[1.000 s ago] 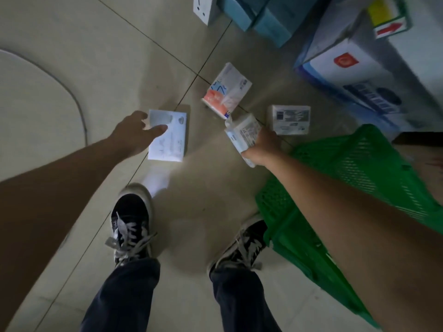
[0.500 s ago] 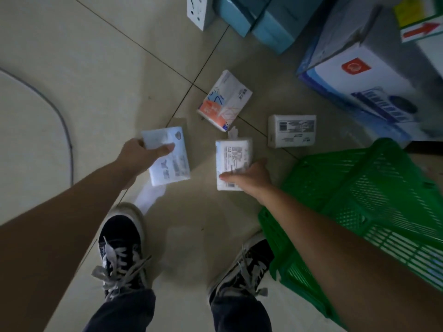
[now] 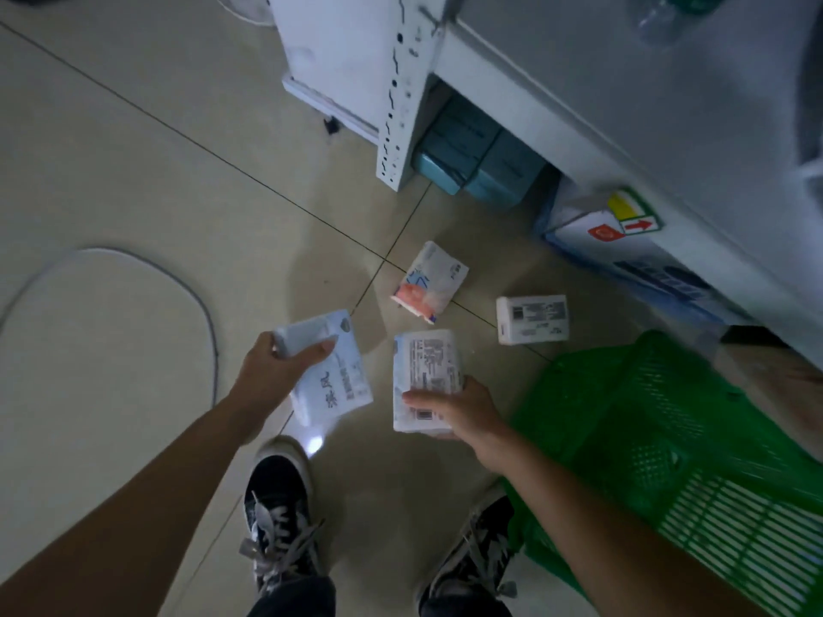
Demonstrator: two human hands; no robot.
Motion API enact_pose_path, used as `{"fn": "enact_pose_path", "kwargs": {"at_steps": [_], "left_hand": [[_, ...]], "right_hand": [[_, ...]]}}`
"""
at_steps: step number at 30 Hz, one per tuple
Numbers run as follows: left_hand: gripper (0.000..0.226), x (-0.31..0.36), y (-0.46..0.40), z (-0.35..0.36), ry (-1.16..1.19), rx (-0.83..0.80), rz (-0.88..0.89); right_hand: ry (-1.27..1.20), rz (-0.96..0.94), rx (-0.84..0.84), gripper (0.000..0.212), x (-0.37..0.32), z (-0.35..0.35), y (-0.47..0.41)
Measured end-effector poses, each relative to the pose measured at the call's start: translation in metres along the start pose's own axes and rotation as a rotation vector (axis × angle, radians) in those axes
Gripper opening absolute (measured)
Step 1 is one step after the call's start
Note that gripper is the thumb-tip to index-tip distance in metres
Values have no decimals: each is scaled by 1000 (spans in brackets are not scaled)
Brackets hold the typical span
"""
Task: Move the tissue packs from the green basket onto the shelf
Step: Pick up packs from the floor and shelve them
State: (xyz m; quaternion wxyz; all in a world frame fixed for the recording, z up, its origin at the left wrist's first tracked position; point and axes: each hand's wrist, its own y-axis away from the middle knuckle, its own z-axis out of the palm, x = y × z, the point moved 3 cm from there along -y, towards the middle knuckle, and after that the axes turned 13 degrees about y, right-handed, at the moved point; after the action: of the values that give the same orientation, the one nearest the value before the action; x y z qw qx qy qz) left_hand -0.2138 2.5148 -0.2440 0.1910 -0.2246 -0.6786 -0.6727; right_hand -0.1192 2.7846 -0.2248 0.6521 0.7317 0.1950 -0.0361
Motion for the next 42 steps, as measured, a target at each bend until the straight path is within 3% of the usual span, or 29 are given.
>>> {"fn": "enact_pose_path", "kwargs": {"at_steps": [3,6,8,14,17,20,22,26,30,36,42], "left_hand": [[83,41,32,-5,45,-16,35],[68,87,70,-7,101,-68,96],[59,120,99,-8,151,-105,135],[70,221,191,-12,200,-133,244],[63,264,240,-14,241,-133,272],[48,304,290,-11,278,-128,295],[53,329,326,-11,293,-108,307],[47,375,401,-18,298,-118,323],[40,426,473,-33,279,-117,293],[47,507,571,-46,165,-152,272],[47,571,659,-35,83,-187,370]], "right_hand": [[-39,-60,-49,61,-33,-3,38],[-65,-116,-73,60,-69,-4,80],[-61,-160,-103,54,-96,-5,112],[-51,-282,-110,44,-169,-18,220],[-69,-344,-69,33,-199,-27,280],[-69,-391,-67,49,-226,-32,340],[-72,-417,-72,60,-243,-35,382],[-64,-486,-56,38,-277,-46,468],[-38,-518,-80,48,-312,-54,552],[-56,-575,-62,36,-368,-73,660],[-141,-581,-8,62,-395,-105,746]]}}
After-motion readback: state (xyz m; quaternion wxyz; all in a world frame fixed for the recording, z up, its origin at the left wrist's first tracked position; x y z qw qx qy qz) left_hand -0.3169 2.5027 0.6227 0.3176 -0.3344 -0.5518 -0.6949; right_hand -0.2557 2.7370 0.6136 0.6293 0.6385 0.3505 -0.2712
